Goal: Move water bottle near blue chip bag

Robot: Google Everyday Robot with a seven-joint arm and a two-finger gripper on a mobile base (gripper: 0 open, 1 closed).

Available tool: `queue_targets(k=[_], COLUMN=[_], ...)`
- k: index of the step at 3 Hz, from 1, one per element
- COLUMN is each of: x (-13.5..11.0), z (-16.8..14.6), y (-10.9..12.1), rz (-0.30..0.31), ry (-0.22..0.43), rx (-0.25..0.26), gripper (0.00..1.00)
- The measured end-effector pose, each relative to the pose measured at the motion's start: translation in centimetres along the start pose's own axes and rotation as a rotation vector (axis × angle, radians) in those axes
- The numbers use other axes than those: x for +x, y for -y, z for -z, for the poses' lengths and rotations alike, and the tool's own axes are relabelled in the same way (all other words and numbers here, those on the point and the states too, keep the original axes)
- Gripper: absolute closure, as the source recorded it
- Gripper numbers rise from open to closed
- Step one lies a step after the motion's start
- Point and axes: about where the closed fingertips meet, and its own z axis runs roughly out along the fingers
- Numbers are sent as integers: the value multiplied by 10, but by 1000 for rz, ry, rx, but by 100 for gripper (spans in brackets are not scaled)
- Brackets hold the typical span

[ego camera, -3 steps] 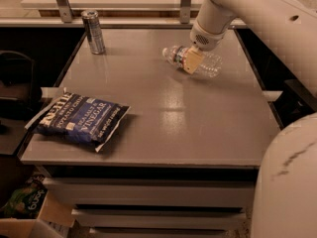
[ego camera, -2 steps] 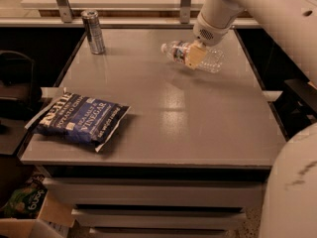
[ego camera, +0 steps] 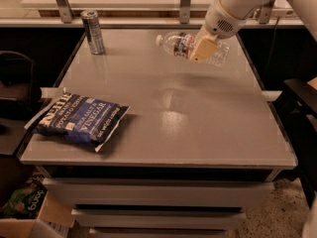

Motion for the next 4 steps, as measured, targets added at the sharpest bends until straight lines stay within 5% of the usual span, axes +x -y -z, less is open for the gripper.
queue_targets(k=[2, 4], x=[-51, -97], z=[12, -13], y=[-77, -123], rz=[285, 455], ry=[180, 240], rx=[-182, -287], gripper=[100, 100])
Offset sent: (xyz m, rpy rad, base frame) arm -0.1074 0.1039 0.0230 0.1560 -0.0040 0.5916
